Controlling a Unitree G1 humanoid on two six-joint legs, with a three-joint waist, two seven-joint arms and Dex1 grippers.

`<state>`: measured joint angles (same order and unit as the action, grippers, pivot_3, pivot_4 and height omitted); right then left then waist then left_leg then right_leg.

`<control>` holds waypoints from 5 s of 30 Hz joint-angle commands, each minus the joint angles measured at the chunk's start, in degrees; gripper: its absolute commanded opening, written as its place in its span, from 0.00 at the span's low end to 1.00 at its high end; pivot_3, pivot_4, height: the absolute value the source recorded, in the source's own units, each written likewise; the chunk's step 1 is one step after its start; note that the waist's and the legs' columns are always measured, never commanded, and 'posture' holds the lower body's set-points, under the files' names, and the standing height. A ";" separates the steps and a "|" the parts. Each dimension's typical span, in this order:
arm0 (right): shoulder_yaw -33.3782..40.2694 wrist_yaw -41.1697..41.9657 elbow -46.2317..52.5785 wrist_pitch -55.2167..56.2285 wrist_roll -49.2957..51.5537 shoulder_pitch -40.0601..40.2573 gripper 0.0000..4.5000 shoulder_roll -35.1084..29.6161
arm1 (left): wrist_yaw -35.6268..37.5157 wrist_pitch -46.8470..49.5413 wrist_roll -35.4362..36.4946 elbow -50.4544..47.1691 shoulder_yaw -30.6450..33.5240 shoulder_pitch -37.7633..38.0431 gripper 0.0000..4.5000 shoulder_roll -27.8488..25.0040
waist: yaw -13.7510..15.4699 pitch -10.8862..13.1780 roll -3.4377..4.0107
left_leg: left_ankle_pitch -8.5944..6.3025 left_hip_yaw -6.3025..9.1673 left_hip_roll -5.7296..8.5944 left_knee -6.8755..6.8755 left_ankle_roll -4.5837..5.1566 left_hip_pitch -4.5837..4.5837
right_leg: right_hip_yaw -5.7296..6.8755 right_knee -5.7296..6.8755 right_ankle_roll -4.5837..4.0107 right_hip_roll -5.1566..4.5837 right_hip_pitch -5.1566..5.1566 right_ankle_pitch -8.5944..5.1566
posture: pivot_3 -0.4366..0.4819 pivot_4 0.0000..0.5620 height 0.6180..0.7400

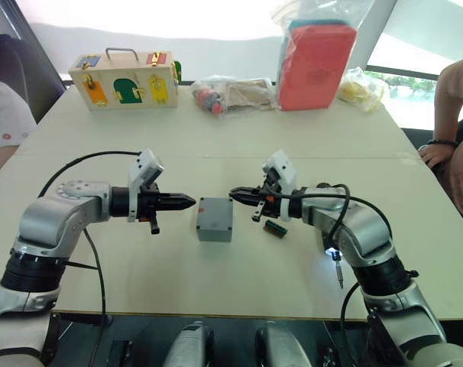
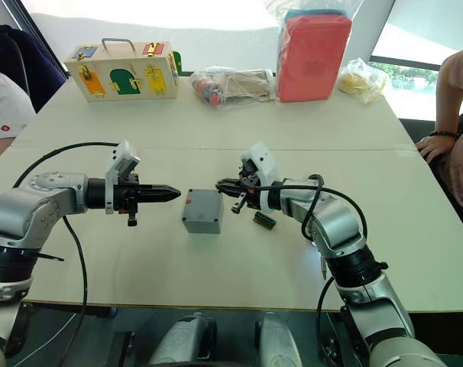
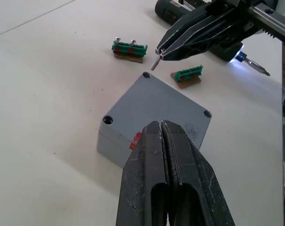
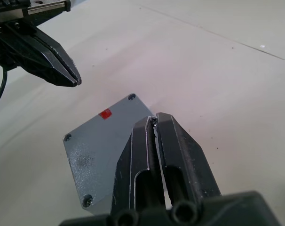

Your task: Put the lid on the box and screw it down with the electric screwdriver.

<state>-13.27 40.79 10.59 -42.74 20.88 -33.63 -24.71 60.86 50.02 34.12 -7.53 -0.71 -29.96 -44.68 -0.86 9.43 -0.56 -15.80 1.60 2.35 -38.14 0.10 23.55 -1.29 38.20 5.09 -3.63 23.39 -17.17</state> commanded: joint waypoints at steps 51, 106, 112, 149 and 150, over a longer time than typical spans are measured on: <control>22.71 -11.40 13.45 -48.97 10.60 -9.47 1.00 -17.36 | 8.60 -6.69 0.59 -8.41 -7.62 -7.42 0.00 1.87 | -0.25 0.03 0.07 | -0.01 0.00 -0.02 0.12 0.02 0.01 | -0.02 -0.11 -0.02 -0.07 -0.02 -0.01 | 0.48 0.27 0.98; 16.75 -33.80 -18.61 -24.89 36.65 -24.60 0.40 -23.65 | 2.10 -14.98 -6.90 1.75 -6.70 -5.36 0.00 3.78 | -0.27 0.11 0.01 | -0.04 -0.18 -0.13 0.00 0.09 0.81 | -0.02 -0.07 0.00 0.07 0.75 0.00 | 0.48 0.27 0.98; 20.92 -25.71 0.84 -9.42 37.48 -14.25 0.40 -10.11 | 3.51 -14.53 -10.06 5.42 -8.59 -8.41 0.00 3.49 | 0.07 0.11 0.00 | -0.01 -0.13 -0.14 -0.08 0.06 0.96 | 0.03 0.07 0.02 0.08 0.92 0.01 | 0.48 0.27 0.98; 6.48 -10.01 -4.01 23.19 3.66 1.58 0.40 11.48 | 0.32 -8.03 -13.33 -0.62 -11.89 -2.02 0.00 2.77 | -0.15 0.04 -0.06 | 0.28 -0.12 -0.03 -0.19 -0.44 0.67 | -0.04 0.65 0.10 0.05 0.91 0.08 | 0.48 0.27 0.98; 6.48 -9.89 -4.35 23.56 3.26 1.72 0.40 11.53 | 0.32 -8.00 -13.33 -0.63 -11.97 -2.05 0.00 2.75 | -0.14 0.04 -0.06 | 0.28 -0.12 -0.03 -0.19 -0.44 0.67 | -0.04 0.66 0.09 0.05 0.91 0.08 | 0.48 0.27 0.98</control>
<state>-7.69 30.81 6.19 -20.80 25.43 -31.97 -13.37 61.26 40.80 21.46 -8.11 -12.10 -32.41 -41.62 -1.00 9.47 -0.63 -15.53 1.49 2.31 -38.34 -0.34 24.20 -1.34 38.87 5.18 -3.58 24.29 -17.09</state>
